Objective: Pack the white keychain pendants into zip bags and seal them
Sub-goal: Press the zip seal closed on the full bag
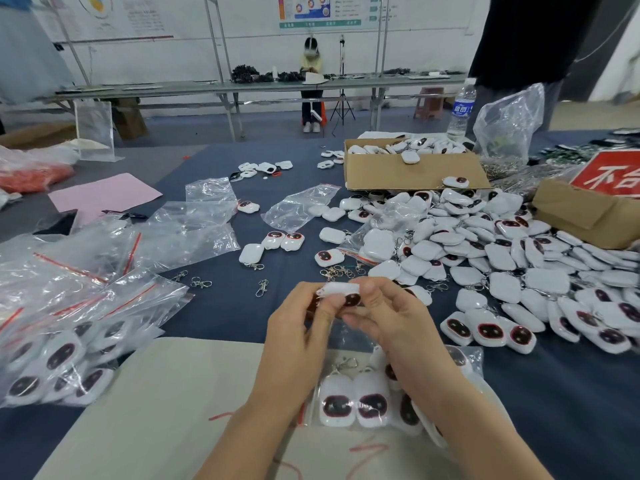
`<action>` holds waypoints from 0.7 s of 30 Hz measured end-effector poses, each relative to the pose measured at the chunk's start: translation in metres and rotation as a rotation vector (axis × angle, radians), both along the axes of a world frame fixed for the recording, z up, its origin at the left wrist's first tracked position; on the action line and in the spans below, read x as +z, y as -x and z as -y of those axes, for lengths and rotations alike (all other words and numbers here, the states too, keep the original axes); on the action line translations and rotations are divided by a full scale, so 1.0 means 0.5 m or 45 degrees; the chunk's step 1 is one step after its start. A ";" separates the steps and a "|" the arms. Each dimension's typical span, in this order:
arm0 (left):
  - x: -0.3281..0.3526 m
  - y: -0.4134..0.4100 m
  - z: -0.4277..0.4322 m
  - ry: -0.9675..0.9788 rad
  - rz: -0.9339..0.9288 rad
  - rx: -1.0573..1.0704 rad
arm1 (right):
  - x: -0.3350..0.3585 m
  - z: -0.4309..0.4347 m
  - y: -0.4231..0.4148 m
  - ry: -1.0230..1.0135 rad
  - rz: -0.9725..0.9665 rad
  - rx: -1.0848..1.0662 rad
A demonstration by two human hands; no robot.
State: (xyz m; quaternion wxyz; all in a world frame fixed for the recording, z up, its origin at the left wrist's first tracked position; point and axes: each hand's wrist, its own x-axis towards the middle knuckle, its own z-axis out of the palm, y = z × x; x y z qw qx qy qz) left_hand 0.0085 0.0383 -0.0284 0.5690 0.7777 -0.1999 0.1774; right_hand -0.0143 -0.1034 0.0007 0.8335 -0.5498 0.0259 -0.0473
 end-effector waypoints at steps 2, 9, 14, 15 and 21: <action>0.000 -0.001 -0.001 0.017 -0.024 0.039 | -0.001 -0.001 0.000 0.061 0.019 0.026; 0.004 0.004 0.003 0.060 -0.090 -0.031 | -0.002 0.006 0.001 0.196 0.053 0.023; 0.013 -0.006 -0.011 0.232 -0.165 0.076 | 0.002 -0.001 0.001 0.202 0.032 0.005; 0.011 -0.014 -0.023 0.206 -0.171 0.153 | 0.003 -0.001 0.001 0.198 0.040 0.001; -0.010 -0.033 -0.075 -0.306 -0.347 0.266 | 0.014 0.025 0.003 0.445 0.204 -0.155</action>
